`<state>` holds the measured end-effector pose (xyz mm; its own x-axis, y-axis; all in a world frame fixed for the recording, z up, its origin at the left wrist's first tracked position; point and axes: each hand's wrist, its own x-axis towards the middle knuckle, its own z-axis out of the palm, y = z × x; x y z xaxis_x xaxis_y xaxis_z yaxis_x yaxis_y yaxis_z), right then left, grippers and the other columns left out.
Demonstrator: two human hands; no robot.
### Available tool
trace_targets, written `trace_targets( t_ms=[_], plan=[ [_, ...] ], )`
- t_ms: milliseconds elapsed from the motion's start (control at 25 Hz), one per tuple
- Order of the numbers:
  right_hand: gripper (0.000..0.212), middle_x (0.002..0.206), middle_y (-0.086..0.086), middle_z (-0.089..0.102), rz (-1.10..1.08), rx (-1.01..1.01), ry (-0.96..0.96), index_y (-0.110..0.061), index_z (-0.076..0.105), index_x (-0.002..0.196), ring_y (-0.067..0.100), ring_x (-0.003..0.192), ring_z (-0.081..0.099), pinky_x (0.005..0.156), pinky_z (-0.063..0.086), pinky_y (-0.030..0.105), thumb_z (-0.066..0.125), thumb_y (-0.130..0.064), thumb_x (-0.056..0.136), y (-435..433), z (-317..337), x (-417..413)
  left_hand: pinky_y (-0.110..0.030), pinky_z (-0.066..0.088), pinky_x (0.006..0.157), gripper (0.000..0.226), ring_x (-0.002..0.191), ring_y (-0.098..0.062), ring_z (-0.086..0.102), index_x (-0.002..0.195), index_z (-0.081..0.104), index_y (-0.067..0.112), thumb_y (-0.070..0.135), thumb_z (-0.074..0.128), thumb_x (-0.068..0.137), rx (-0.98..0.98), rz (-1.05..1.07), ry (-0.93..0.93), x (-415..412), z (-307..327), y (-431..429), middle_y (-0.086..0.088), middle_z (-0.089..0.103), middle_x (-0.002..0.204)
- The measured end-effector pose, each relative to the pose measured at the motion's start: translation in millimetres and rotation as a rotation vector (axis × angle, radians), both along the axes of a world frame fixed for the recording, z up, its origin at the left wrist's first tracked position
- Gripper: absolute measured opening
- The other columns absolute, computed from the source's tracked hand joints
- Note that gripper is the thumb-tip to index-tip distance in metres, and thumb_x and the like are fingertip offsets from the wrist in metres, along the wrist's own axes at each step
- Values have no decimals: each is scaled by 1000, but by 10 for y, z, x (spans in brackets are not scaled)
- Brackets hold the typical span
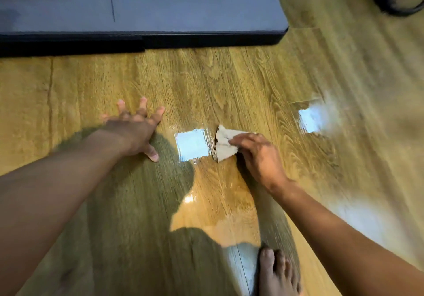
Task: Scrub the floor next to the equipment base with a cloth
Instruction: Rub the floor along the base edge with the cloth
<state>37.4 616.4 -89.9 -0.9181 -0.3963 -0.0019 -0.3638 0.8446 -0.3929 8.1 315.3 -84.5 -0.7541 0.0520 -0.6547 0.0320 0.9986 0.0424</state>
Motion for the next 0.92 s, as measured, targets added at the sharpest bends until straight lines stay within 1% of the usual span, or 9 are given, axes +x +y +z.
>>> trace_targets(
  t_ms=[80,120,280,360,480,560,640,760,920],
  plan=[
    [30,109,1,69,64,-5,-36,-16,72,104,21,99,64,89,51,31,64,3,83,78,27,367,-63,21,110,127,141,-49,-7,148,-17,36,58,77,65,-38,-38,19,-19,20,22,-9,-26,155],
    [30,109,2,69,88,13,-43,-16,72,104,21,100,64,90,51,31,63,4,83,85,11,346,-59,22,110,127,142,-48,-4,149,-15,33,59,76,65,-59,-55,27,-32,36,51,-11,-22,156],
    [28,113,2,67,-22,55,-53,-14,70,109,22,103,62,91,51,35,58,0,87,-28,24,64,-52,19,112,124,144,-42,0,151,-12,27,57,75,68,-120,-86,36,-19,88,116,-14,-15,158],
    [28,110,1,68,-37,45,-36,-15,71,107,20,99,63,88,51,34,60,0,86,44,19,375,-53,18,112,120,144,-40,0,151,-10,29,54,75,70,-97,-113,43,-9,70,108,-11,-15,158],
    [29,110,-2,69,69,30,-58,-18,71,106,17,98,63,88,48,27,57,-7,83,219,87,993,-53,19,112,113,145,-38,1,151,-2,35,46,78,71,-33,-176,70,-18,29,109,-4,-12,160],
    [29,112,-1,69,123,54,-61,-17,71,106,17,101,63,91,48,28,58,-4,84,305,87,811,-52,22,111,103,144,-37,10,151,10,35,44,77,74,30,-177,114,-43,19,157,-2,-2,161],
    [29,110,1,69,29,89,-22,-15,72,105,18,101,64,90,53,35,63,3,84,299,90,468,-52,26,111,90,142,-36,20,150,21,34,47,73,77,93,-144,182,-89,24,255,-3,9,160],
    [31,105,1,71,-66,65,-14,-14,72,102,20,95,65,86,54,34,64,6,81,330,76,494,-57,20,112,95,145,-38,7,150,13,37,51,72,77,93,-130,157,-165,11,453,-2,-4,161],
    [33,108,-1,70,90,4,-38,-14,73,102,18,97,65,88,51,31,63,2,76,540,89,937,-61,17,110,114,143,-42,-5,150,-5,36,57,73,70,49,-81,97,-328,-19,657,-6,-19,158]
  ],
)
